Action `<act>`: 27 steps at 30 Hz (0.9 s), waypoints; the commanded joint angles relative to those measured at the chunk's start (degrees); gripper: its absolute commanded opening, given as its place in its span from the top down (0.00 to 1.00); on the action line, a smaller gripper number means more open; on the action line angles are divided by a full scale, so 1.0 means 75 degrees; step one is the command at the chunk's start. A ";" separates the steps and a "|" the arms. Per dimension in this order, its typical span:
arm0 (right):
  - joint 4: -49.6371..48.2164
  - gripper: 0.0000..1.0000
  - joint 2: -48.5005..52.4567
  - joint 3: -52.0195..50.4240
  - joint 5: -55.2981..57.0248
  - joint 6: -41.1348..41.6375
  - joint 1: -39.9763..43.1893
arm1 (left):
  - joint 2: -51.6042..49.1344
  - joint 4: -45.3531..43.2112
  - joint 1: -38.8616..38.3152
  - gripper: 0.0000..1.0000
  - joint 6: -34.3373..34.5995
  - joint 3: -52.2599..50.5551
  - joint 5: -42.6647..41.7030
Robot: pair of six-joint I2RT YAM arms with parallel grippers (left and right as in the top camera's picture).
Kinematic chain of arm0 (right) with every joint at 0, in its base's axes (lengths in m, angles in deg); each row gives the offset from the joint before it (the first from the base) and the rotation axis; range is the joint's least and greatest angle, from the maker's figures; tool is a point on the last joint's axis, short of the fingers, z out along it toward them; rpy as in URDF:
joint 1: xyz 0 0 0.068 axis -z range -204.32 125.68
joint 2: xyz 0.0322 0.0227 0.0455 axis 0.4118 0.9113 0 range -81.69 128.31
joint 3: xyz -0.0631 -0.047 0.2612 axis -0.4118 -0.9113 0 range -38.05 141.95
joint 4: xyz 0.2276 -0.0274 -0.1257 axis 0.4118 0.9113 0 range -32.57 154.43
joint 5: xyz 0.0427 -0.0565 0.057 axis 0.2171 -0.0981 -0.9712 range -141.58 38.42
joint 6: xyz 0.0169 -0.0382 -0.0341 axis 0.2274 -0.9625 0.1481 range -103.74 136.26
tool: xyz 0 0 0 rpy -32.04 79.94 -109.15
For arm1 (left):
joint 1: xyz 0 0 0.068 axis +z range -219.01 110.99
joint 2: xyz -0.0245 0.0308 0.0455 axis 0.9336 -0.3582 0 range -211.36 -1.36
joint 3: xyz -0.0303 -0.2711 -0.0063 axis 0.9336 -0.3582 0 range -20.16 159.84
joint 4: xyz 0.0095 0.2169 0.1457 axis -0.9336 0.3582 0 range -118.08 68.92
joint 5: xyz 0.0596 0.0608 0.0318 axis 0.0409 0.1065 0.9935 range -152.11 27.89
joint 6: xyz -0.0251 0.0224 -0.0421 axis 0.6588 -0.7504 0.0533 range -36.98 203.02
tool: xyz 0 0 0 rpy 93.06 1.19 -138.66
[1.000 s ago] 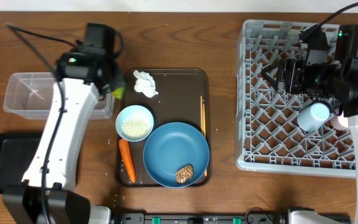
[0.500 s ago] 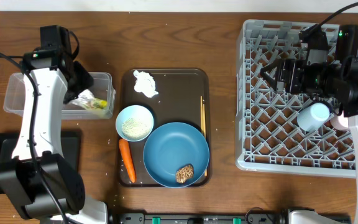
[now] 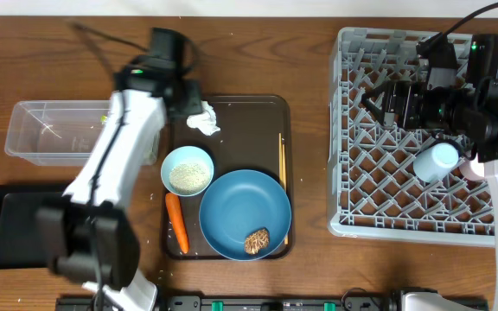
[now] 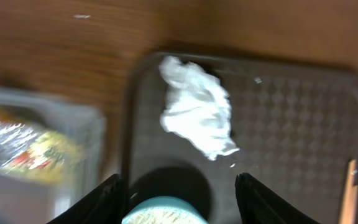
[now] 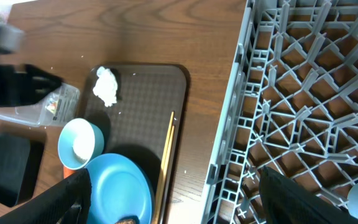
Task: Sort waste into correct bins and load items into the dishwasher rack
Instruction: 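Grasp the white tissue with the left gripper and drop it in the clear bin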
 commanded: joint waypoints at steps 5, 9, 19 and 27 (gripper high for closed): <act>-0.0017 0.21 0.0038 -0.0050 0.0020 -0.0006 -0.0087 | -0.1504 -0.0361 -0.0280 0.42 -0.0781 -0.0035 0.0274; -0.0023 0.21 0.0038 -0.0050 0.0023 0.0009 -0.0087 | -0.1842 -0.0667 -0.0259 0.41 -0.0787 -0.0035 0.0239; -0.0020 0.21 0.0038 -0.0050 0.0134 0.0006 -0.0087 | -0.2515 -0.0906 -0.0265 0.41 -0.0787 -0.0035 -0.0128; -0.0006 0.18 0.0038 -0.0050 0.0134 0.0009 -0.0087 | -0.2212 -0.0574 -0.0265 0.81 -0.0784 0.0221 -0.0128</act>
